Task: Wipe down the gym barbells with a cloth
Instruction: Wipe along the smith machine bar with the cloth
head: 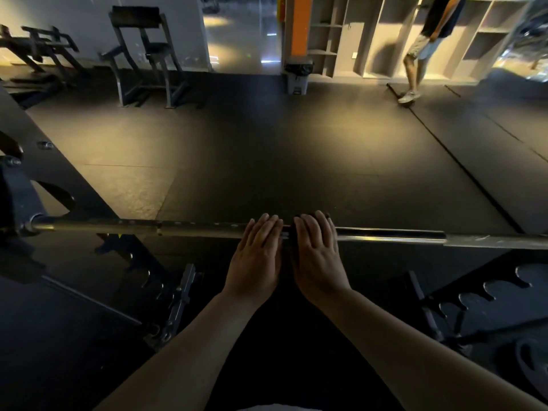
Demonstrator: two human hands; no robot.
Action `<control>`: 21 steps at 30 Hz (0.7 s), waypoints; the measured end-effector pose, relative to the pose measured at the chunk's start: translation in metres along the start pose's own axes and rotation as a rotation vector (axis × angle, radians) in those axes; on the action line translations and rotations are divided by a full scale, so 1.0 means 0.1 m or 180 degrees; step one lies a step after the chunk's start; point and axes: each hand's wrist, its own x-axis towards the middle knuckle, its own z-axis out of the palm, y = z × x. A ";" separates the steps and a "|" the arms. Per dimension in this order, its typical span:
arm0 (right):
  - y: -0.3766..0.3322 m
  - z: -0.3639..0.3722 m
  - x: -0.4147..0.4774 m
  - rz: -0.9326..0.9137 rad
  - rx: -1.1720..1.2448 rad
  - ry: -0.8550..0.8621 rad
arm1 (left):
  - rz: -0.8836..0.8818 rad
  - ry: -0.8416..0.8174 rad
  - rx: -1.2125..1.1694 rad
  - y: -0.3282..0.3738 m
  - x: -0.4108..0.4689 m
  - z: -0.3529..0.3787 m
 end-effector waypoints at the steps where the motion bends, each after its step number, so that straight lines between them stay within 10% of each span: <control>1: 0.04 -0.03 0.02 -0.0157 -0.0048 -0.0009 | 0.0032 -0.0002 0.0001 -0.01 -0.01 -0.01; 18: 0.02 0.14 0.05 -0.0373 -0.0237 0.0286 | -0.0009 0.0082 -0.0189 -0.05 -0.04 -0.02; 21: 0.23 0.07 0.00 0.0349 -0.0051 0.0710 | 0.0094 0.0132 0.0055 -0.12 -0.07 -0.01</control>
